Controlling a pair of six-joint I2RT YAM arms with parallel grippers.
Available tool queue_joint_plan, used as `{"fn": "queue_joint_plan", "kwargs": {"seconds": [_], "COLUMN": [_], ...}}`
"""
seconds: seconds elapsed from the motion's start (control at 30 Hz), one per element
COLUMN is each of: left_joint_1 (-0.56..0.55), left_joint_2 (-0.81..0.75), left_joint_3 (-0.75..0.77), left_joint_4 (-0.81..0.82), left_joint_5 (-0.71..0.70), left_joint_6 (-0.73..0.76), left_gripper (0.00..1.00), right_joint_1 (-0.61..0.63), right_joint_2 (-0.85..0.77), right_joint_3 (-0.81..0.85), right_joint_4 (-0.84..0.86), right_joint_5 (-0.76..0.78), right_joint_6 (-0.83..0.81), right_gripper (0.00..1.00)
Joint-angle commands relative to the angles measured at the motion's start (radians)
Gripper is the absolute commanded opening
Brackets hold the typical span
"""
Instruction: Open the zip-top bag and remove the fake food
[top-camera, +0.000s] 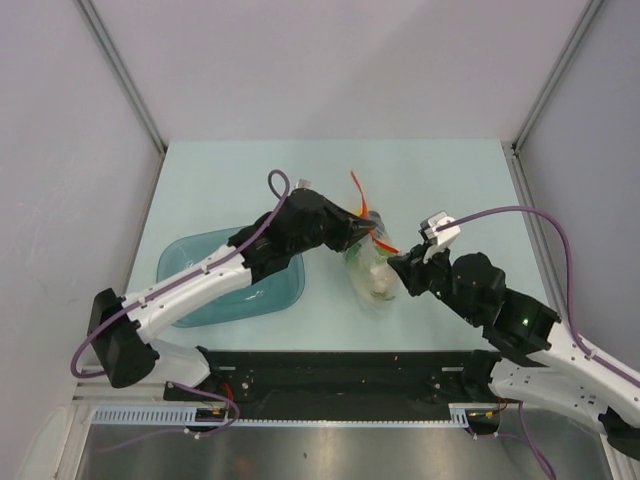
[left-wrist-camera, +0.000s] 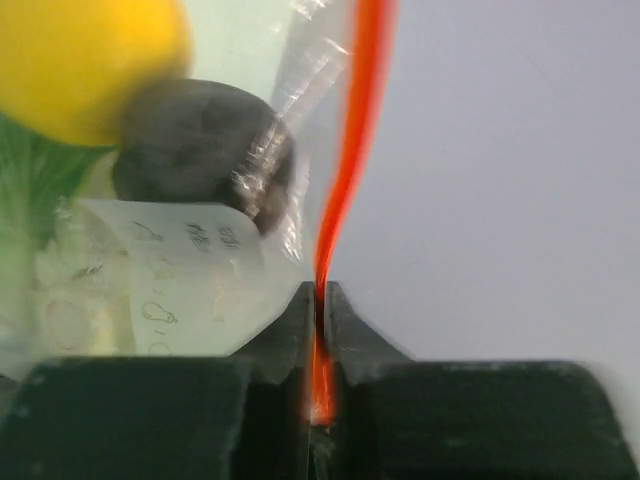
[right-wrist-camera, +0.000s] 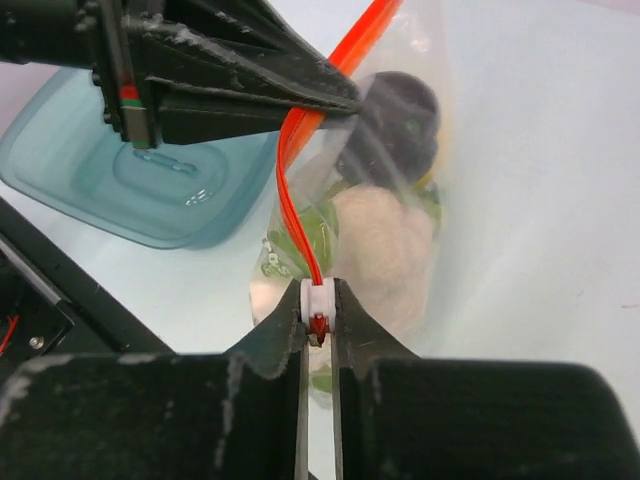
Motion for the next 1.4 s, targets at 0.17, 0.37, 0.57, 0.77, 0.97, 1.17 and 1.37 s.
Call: {"fn": "queue_joint_plan", "kwargs": {"seconds": [0.17,0.37,0.57,0.77,0.97,1.17,1.37], "left_joint_1": [0.005,0.005,0.007,0.01,0.022,0.028,0.042], "left_joint_2": [-0.158,-0.163,-0.002,0.147,0.274,0.36,0.352], "left_joint_3": [-0.022,0.032,0.221,0.435,0.52,0.541,0.529], "left_joint_4": [0.023,0.132,0.003,-0.259,-0.437,-0.535,-0.523], "left_joint_5": [-0.018,0.184,0.616,0.793,0.963,0.994,0.973], "left_joint_6": [0.432,1.014,1.374,1.685,1.83,1.889,1.877], "left_gripper": [0.66,0.67,0.68,0.69,0.68,0.57,0.16], "right_joint_1": [-0.24,-0.41,-0.546,-0.595,-0.595,-0.602,-0.618], "right_joint_2": [0.021,0.054,0.079,0.108,0.122,0.125,0.122], "right_joint_3": [0.084,0.144,0.163,0.178,0.199,0.201,0.193], "right_joint_4": [-0.038,-0.132,-0.169,-0.207,-0.253,-0.268,-0.275], "right_joint_5": [-0.492,-0.759,-0.982,-1.062,-1.066,-1.065,-1.051], "right_joint_6": [-0.024,-0.061,-0.083,-0.092,-0.103,-0.107,-0.106], "right_gripper": [0.0,0.0,0.0,0.0,0.0,0.0,0.0]}}
